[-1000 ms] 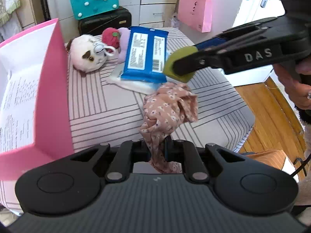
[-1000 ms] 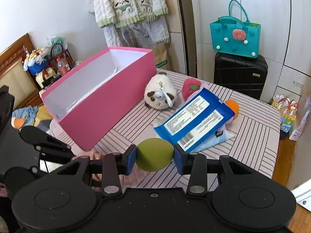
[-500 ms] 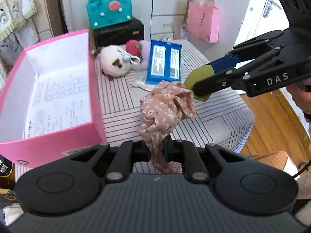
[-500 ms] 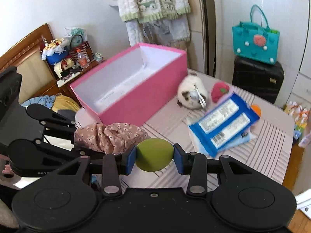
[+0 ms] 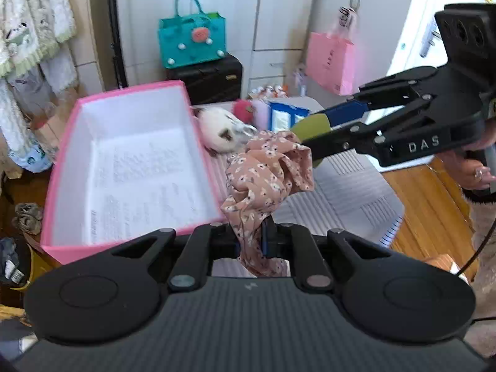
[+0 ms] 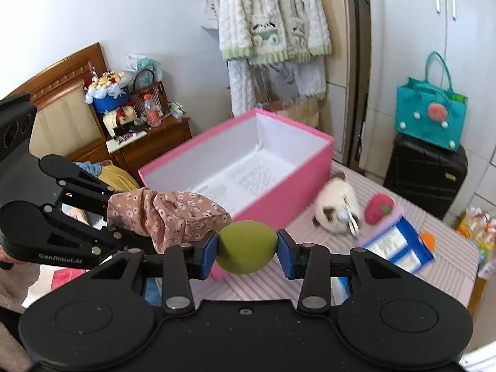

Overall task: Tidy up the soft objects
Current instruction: 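Carry the scrunchie with the left gripper while the right gripper carries the sponge into the pink box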

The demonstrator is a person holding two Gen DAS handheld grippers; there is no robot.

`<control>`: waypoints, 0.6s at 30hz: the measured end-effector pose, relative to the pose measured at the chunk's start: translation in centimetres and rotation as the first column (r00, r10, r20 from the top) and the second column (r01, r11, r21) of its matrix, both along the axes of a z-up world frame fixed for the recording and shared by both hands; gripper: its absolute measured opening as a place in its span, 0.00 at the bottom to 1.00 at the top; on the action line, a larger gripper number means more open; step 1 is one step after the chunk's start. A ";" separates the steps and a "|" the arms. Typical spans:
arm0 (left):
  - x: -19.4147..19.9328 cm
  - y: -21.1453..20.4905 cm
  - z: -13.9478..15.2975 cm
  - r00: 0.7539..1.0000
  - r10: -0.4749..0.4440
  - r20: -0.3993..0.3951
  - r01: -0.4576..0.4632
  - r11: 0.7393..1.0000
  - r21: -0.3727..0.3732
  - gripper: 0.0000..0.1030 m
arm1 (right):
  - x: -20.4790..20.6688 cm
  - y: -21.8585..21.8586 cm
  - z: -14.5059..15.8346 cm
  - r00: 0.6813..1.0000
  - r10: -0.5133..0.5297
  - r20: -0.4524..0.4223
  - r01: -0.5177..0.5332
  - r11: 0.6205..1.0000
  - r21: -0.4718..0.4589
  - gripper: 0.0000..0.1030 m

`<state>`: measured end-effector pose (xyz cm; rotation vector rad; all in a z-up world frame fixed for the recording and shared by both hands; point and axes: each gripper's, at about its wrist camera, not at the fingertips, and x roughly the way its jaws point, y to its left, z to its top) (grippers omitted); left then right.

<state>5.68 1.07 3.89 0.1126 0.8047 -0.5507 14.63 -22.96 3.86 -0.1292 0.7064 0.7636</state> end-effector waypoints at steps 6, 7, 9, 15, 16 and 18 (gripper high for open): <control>3.9 2.7 0.2 0.998 0.053 0.021 -0.053 0.999 0.004 0.11 | 3.3 3.8 0.2 0.994 0.001 0.107 0.005 0.998 -0.057 0.45; 4.9 3.2 -0.1 0.997 0.078 0.011 -0.078 0.997 -0.001 0.11 | 4.0 4.4 0.2 0.995 0.014 0.102 -0.008 0.998 -0.062 0.45; 6.7 3.9 -0.6 0.994 0.106 -0.007 -0.106 0.994 -0.001 0.11 | 5.5 5.3 0.4 0.994 0.036 0.099 -0.030 0.998 -0.061 0.45; 12.8 5.1 -1.9 0.987 0.152 -0.049 -0.149 0.987 0.058 0.12 | 10.0 8.9 -0.8 0.976 0.049 0.213 -0.005 0.979 -0.204 0.45; 14.1 5.1 -2.2 0.986 0.152 -0.065 -0.148 0.986 0.072 0.12 | 11.1 9.4 -1.2 0.976 0.062 0.207 -0.015 0.975 -0.224 0.45; 16.0 5.1 -2.8 0.983 0.162 -0.081 -0.154 0.983 0.099 0.12 | 12.8 10.2 -1.9 0.979 0.103 0.173 -0.058 0.968 -0.245 0.45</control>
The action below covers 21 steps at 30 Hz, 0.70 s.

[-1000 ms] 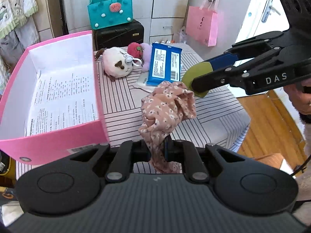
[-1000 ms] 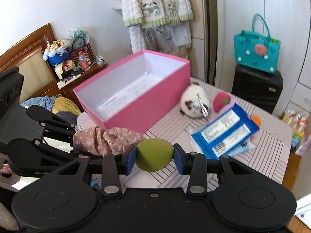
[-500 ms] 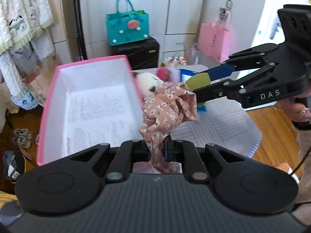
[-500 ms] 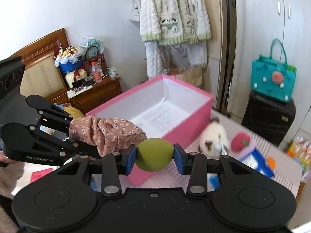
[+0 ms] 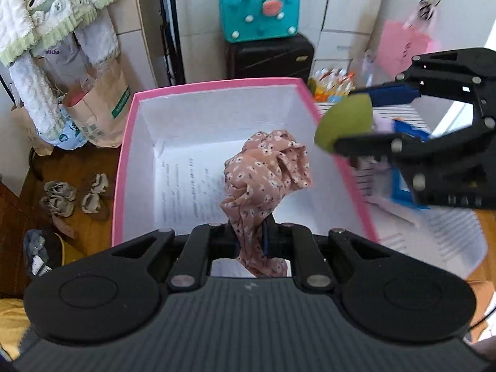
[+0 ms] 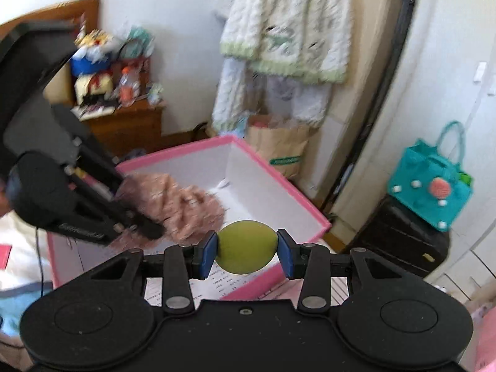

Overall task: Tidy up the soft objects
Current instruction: 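Carry the scrunchie with the left gripper while the right gripper carries the sponge into the pink box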

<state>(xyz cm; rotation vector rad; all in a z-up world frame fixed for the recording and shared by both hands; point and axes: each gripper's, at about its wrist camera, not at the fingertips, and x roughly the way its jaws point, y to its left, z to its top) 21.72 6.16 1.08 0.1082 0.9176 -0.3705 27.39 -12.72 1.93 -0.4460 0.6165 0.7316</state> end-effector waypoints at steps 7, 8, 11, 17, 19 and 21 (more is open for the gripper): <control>5.8 0.0 -2.0 0.998 0.000 -0.059 0.003 0.999 0.049 0.12 | 2.9 2.7 -3.2 0.996 0.088 0.020 -0.083 0.979 -0.188 0.45; 6.3 -0.6 -2.5 0.999 -0.004 -0.054 0.009 0.996 0.093 0.12 | 3.2 3.0 -3.5 0.995 0.093 0.022 -0.086 0.973 -0.214 0.45; 7.5 -1.3 -3.8 0.995 -0.032 -0.097 0.041 0.995 0.091 0.12 | 4.0 3.6 -4.1 0.993 0.115 -0.001 -0.112 0.963 -0.247 0.45; 10.2 -0.5 -4.5 0.989 0.007 -0.151 -0.007 1.000 0.001 0.12 | 5.9 5.5 -4.8 0.988 0.149 -0.041 -0.155 0.942 -0.299 0.45; 10.8 0.0 -5.0 0.982 0.027 -0.187 -0.033 0.999 -0.029 0.12 | 6.5 6.2 -5.1 0.986 0.159 -0.052 -0.168 0.934 -0.316 0.45; 11.3 0.3 -5.5 0.978 0.053 -0.204 -0.061 0.998 -0.034 0.12 | 6.8 6.7 -5.4 0.984 0.169 -0.058 -0.179 0.927 -0.328 0.45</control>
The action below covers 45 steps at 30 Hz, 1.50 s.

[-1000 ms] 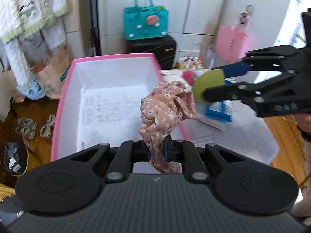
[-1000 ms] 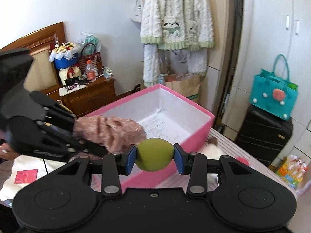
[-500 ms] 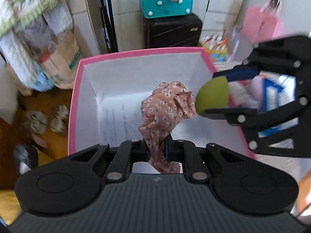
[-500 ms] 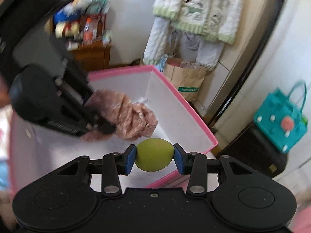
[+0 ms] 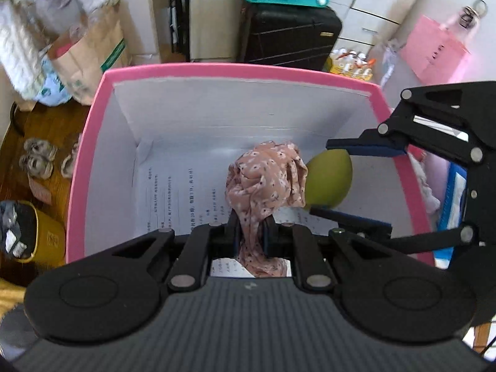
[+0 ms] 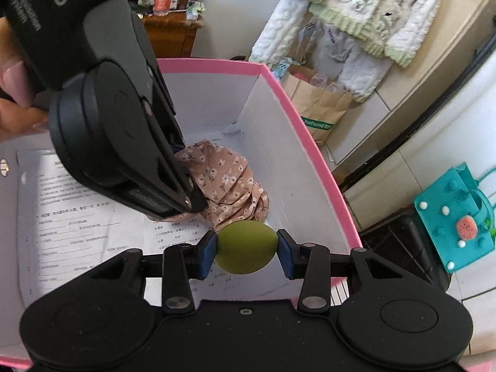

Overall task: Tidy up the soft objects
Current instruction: 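Carry the scrunchie with the left gripper while the right gripper carries the sponge into the pink box, then open the left gripper over the box while the right gripper releases the sponge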

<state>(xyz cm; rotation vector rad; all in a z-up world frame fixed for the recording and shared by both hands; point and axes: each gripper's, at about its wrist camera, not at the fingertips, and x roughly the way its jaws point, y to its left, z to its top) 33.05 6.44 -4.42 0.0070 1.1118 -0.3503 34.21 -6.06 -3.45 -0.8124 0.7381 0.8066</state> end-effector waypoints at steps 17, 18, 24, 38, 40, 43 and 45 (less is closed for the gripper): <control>2.8 -0.2 -1.9 0.996 0.075 -0.045 -0.077 0.996 -0.040 0.12 | 0.3 -0.2 -1.0 0.998 -0.055 0.015 0.056 0.998 -0.033 0.37; 2.8 -0.4 -1.8 0.996 0.075 -0.039 -0.076 0.996 -0.038 0.12 | 0.3 -0.4 -0.7 0.998 -0.063 0.015 0.063 0.998 -0.012 0.37; 2.7 -0.8 -2.1 0.996 0.080 -0.034 -0.081 0.996 -0.042 0.13 | -1.7 -3.2 1.9 0.988 -0.147 -0.050 0.154 0.976 0.157 0.37; -0.4 0.7 0.2 0.993 0.114 -0.018 -0.114 0.993 -0.015 0.52 | -4.3 -5.0 2.4 0.946 -0.199 -0.255 0.278 0.903 0.327 0.40; -1.4 1.0 0.8 0.992 0.125 -0.005 -0.125 0.992 -0.004 0.52 | -4.9 -5.4 2.5 0.944 -0.199 -0.264 0.285 0.894 0.346 0.40; -3.4 1.3 2.0 0.994 0.108 0.034 -0.109 0.994 0.031 0.54 | -5.6 -6.0 3.0 0.943 -0.195 -0.271 0.289 0.884 0.368 0.40; -4.7 1.4 2.8 0.994 0.087 0.061 -0.091 0.994 0.058 0.55 | -6.1 -6.3 3.5 0.945 -0.198 -0.261 0.288 0.881 0.376 0.41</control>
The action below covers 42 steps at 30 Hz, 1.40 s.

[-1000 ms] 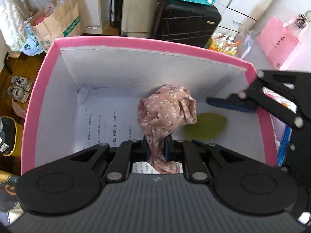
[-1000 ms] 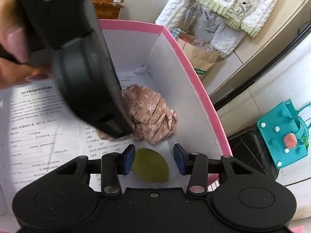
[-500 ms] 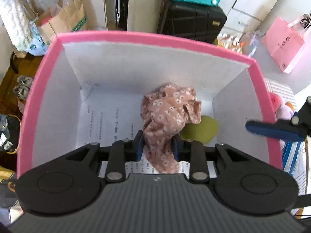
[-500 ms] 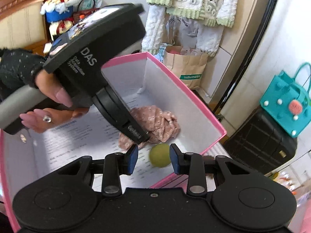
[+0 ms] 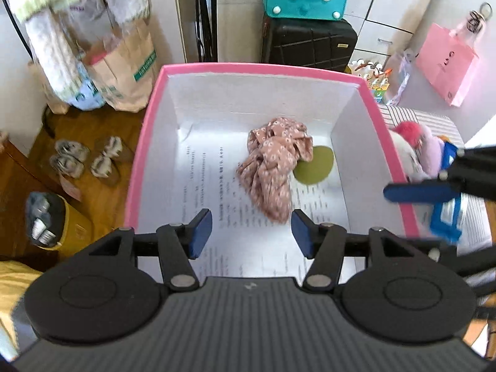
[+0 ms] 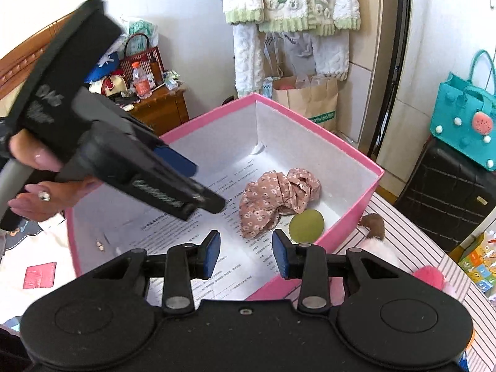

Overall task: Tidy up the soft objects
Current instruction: 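Open the left gripper over the box while the right gripper releases the sponge, then move the left gripper toward the blue wet-wipes pack on the table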

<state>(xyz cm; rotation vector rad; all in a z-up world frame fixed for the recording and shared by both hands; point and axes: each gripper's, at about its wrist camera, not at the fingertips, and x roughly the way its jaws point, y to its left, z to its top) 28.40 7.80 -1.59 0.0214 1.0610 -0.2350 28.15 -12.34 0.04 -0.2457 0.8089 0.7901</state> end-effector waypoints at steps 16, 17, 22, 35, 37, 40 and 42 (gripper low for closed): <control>-10.0 -0.4 6.8 0.989 -0.069 0.134 0.057 0.994 0.092 0.69 | -9.2 -2.2 5.2 0.994 0.000 0.107 -0.005 0.999 0.046 0.63; -10.8 -0.5 7.2 0.987 -0.074 0.142 0.062 0.994 0.090 0.70 | -9.8 -2.4 5.5 0.993 -0.002 0.117 -0.003 0.999 0.046 0.64; -14.4 -1.1 8.4 0.978 -0.105 0.179 0.088 0.991 0.101 0.82 | -13.1 -3.6 6.7 0.988 -0.001 0.156 -0.007 0.999 0.051 0.71; -21.5 -2.9 9.4 0.959 -0.163 0.231 0.139 0.983 0.120 0.93 | -19.7 -6.5 7.7 0.974 -0.003 0.226 -0.009 0.999 0.049 0.90; -22.4 -3.3 9.4 0.954 -0.177 0.243 0.149 0.980 0.129 0.94 | -20.5 -7.0 7.6 0.972 -0.006 0.236 -0.005 0.999 0.046 0.93; -23.7 -3.9 9.2 0.950 -0.187 0.252 0.157 0.979 0.133 0.96 | -21.6 -7.7 7.1 0.970 -0.016 0.243 0.007 0.999 0.037 0.94; -24.6 -4.4 8.9 0.946 -0.202 0.255 0.171 0.975 0.140 0.96 | -22.2 -8.4 6.5 0.970 -0.026 0.241 0.017 0.999 0.039 0.94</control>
